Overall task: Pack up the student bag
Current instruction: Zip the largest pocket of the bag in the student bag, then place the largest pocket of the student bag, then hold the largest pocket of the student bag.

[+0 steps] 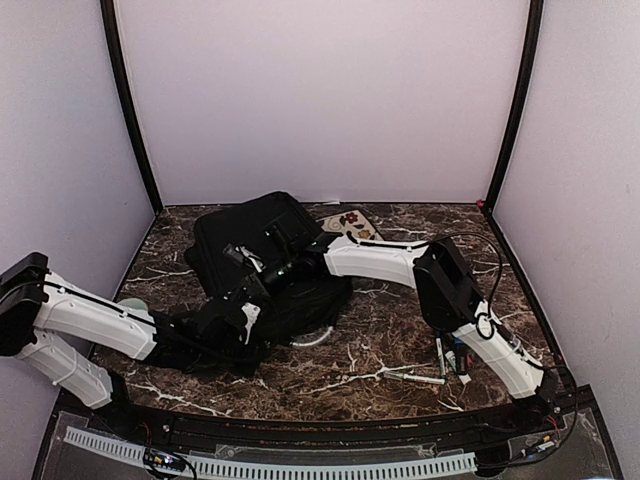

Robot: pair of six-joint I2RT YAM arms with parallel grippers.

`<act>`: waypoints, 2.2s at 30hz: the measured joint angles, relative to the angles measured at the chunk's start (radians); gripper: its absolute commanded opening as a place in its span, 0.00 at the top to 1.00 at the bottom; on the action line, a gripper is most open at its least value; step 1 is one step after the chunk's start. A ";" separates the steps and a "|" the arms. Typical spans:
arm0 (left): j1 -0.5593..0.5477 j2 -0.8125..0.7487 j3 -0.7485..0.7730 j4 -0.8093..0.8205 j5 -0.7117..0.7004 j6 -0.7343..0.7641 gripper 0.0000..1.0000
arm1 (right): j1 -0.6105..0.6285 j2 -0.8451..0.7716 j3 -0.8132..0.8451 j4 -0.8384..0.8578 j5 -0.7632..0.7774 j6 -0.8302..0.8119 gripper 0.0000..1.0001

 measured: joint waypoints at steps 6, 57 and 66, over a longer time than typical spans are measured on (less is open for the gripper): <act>-0.045 0.186 0.083 0.134 -0.008 0.029 1.00 | -0.016 -0.005 -0.029 0.032 -0.053 0.021 0.66; -0.029 0.336 0.529 -0.398 -0.272 0.520 1.00 | -0.319 -0.972 -1.173 -0.135 0.213 -0.454 0.59; -0.028 0.307 0.530 -0.375 -0.267 0.491 1.00 | -0.301 -0.969 -1.175 -0.075 0.223 -0.450 0.61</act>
